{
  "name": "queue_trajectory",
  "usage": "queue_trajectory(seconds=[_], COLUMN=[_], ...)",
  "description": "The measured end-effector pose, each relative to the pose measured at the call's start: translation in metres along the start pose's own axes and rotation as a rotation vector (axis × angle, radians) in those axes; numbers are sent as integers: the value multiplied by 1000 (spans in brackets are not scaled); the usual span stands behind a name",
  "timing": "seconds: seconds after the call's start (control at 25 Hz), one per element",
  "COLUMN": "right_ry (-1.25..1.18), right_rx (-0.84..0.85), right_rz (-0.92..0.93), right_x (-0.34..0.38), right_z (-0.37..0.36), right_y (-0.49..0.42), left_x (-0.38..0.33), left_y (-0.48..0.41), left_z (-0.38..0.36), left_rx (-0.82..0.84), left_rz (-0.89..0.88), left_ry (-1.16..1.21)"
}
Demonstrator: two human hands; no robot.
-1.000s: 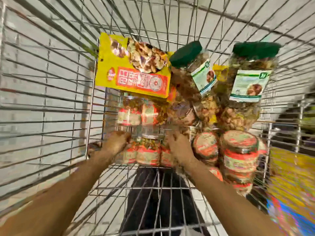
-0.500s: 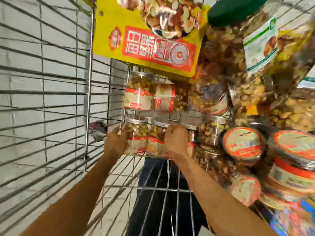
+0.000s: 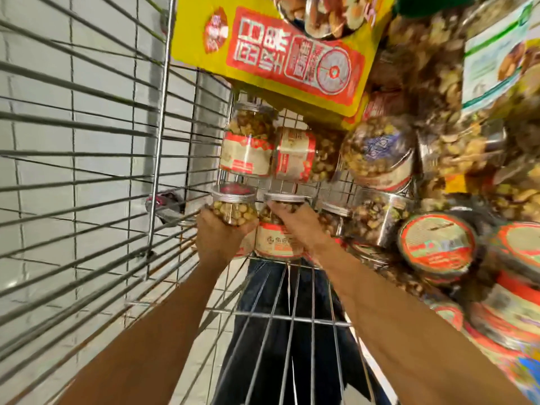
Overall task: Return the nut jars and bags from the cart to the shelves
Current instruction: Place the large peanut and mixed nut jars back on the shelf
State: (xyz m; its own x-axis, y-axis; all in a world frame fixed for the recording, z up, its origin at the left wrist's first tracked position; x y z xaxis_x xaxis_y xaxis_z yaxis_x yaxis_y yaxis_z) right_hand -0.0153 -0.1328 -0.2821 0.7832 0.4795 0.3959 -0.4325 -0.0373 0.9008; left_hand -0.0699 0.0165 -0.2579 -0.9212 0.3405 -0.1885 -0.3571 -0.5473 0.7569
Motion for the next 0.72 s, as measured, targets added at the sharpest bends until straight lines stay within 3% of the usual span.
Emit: queue_trajectory(seconds=[0.08, 0.16, 0.28, 0.44, 0.6, 0.72], right_ry=[-67, -36, -139, -227, -368, -573], right_rx=[-64, -78, 102, 219, 177, 171], right_rz=[-30, -16, -22, -75, 9, 190], right_x=[4, 3, 5, 38, 101, 144], right_z=[-8, -5, 17, 51, 99, 144], right_y=[-7, -8, 1, 38, 117, 190], left_x=[2, 7, 8, -20, -87, -150], left_y=[-1, -5, -11, 6, 58, 110], left_z=[-1, 5, 31, 79, 140, 183], left_rx=[-51, 14, 306, 656, 732, 751], left_rz=[-8, -9, 67, -13, -61, -206], left_ry=[2, 34, 319, 411, 543, 641])
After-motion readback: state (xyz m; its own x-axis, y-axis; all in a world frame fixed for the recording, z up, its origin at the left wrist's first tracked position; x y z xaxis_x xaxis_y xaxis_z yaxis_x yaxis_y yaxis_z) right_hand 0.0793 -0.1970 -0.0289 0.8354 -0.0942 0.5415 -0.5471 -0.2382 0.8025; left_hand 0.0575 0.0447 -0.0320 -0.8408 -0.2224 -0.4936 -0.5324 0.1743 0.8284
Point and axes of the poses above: each hand's wrist, its own y-axis away from the middle knuckle, its own z-axis out of the back of the hand, x = y × z, the point moved 1 cm from there along -y, towards the middle knuckle, and after that the axes turned 1 degree about z, right-handed, at the moved point
